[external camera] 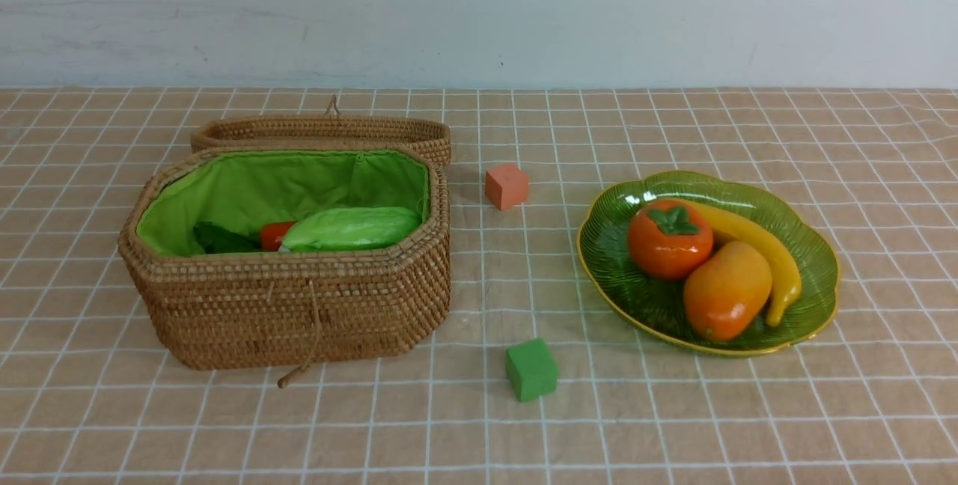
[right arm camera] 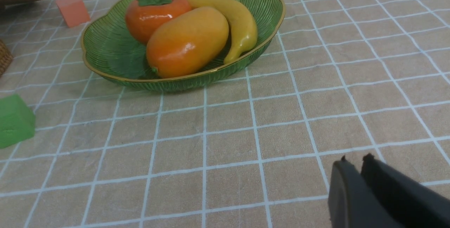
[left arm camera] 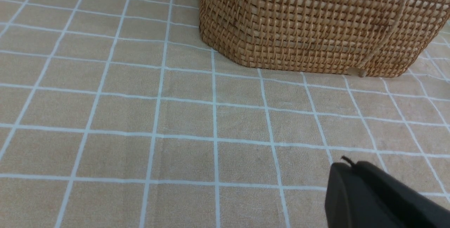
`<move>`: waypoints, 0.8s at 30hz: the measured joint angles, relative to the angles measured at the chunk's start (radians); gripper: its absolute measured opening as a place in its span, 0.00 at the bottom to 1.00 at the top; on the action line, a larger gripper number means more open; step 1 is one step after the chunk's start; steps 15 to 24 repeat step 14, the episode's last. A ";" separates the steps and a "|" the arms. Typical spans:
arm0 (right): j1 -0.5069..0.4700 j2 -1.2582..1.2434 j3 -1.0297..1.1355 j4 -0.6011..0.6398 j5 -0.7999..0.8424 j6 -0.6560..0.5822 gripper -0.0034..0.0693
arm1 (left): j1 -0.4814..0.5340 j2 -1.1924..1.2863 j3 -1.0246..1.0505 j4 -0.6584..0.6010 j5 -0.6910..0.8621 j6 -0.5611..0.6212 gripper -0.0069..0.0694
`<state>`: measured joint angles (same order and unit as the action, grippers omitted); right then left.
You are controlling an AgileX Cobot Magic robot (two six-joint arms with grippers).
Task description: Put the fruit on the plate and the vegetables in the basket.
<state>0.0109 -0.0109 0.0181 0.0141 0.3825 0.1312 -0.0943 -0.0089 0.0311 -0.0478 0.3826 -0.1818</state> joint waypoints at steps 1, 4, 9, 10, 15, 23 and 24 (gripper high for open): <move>0.000 0.000 0.000 0.000 0.000 0.000 0.14 | 0.000 0.000 0.000 0.000 0.000 0.000 0.08; 0.000 0.000 0.000 0.000 0.000 0.002 0.15 | 0.000 0.000 0.000 0.000 0.000 0.000 0.09; 0.000 0.000 0.000 0.000 0.000 0.002 0.16 | 0.000 0.000 0.000 0.000 0.000 0.000 0.09; 0.000 0.000 0.000 0.000 0.000 0.002 0.16 | 0.000 0.000 0.000 0.000 0.000 0.000 0.09; 0.000 0.000 0.000 0.000 0.000 0.002 0.16 | 0.000 0.000 0.000 0.000 0.000 0.000 0.10; 0.000 0.000 0.000 0.000 0.000 0.002 0.16 | 0.000 0.000 0.000 0.000 0.000 0.000 0.10; 0.000 0.000 0.000 0.000 0.000 0.002 0.16 | 0.000 0.000 0.000 0.000 0.000 0.000 0.10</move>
